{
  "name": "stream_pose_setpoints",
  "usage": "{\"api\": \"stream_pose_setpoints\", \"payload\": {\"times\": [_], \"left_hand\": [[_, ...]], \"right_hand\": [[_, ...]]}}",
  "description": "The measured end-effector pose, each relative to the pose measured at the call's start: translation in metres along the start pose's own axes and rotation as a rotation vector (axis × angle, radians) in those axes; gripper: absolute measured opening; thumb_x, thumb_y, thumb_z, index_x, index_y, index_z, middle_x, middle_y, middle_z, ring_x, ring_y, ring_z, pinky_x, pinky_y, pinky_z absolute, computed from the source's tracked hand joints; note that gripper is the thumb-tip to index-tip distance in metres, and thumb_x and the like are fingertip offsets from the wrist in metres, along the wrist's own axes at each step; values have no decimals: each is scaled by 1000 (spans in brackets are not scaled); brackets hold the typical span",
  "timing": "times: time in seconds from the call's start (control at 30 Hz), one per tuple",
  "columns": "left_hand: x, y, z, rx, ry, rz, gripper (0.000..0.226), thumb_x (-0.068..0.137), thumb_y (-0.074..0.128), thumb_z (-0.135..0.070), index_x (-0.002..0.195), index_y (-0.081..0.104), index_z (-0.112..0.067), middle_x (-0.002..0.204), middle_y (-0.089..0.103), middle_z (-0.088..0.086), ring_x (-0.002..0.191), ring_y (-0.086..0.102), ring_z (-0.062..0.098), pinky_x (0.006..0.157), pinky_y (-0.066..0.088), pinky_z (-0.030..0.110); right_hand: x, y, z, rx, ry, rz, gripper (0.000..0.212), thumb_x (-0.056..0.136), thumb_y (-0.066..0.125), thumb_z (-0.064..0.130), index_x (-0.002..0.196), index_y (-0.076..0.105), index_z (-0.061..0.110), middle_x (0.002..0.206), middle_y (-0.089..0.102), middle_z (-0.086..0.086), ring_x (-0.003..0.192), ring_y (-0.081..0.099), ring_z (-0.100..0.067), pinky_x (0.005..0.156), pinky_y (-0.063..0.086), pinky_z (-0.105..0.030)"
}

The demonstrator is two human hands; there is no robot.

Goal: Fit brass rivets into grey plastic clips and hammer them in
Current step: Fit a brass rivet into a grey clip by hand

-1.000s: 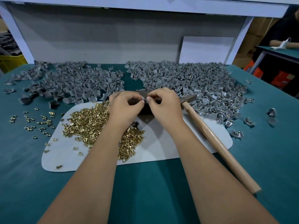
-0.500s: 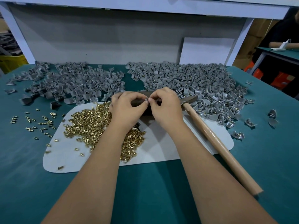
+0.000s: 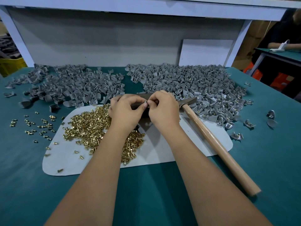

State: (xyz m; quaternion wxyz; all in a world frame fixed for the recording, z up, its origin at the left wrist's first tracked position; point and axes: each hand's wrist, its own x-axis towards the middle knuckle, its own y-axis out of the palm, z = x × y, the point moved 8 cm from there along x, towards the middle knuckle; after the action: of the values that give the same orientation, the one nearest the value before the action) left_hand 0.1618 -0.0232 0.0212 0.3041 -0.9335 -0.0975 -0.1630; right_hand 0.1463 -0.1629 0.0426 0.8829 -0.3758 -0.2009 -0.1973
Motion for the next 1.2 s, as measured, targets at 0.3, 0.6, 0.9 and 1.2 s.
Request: {"api": "stream_pose_setpoints", "payload": {"times": [0.3, 0.6, 0.9, 1.2], "left_hand": [[-1, 2, 1, 23, -15, -16, 3, 85, 71, -41, 87, 69, -43, 95, 54, -29, 120, 27, 12, 84, 13, 29], [4, 1, 2, 14, -8, 30, 10, 86, 69, -44, 80, 62, -49, 94, 54, -31, 127, 29, 17, 93, 20, 36], [6, -1, 6, -29, -15, 6, 14, 90, 66, -38, 98, 75, -31, 98, 55, -28, 129, 30, 20, 108, 26, 45], [4, -1, 0, -74, 13, 19, 11, 87, 69, -36, 84, 65, -45, 96, 58, -26, 126, 36, 20, 107, 28, 46]], "right_hand": [[0, 0, -1, -35, 21, -1, 20, 85, 63, 17, 69, 56, 26, 80, 54, 12, 91, 48, -18, 81, 39, -36], [-5, -2, -5, 108, -28, -29, 12, 90, 58, 14, 83, 68, 15, 88, 62, 3, 92, 48, -18, 86, 38, -39], [-4, -2, -12, 230, 35, -43, 19, 93, 51, 10, 92, 69, 13, 91, 61, 4, 97, 49, -17, 83, 38, -32], [-4, -1, -11, 220, 25, -38, 15, 90, 54, 12, 88, 69, 16, 89, 60, 8, 96, 47, -15, 83, 37, -32]]}}
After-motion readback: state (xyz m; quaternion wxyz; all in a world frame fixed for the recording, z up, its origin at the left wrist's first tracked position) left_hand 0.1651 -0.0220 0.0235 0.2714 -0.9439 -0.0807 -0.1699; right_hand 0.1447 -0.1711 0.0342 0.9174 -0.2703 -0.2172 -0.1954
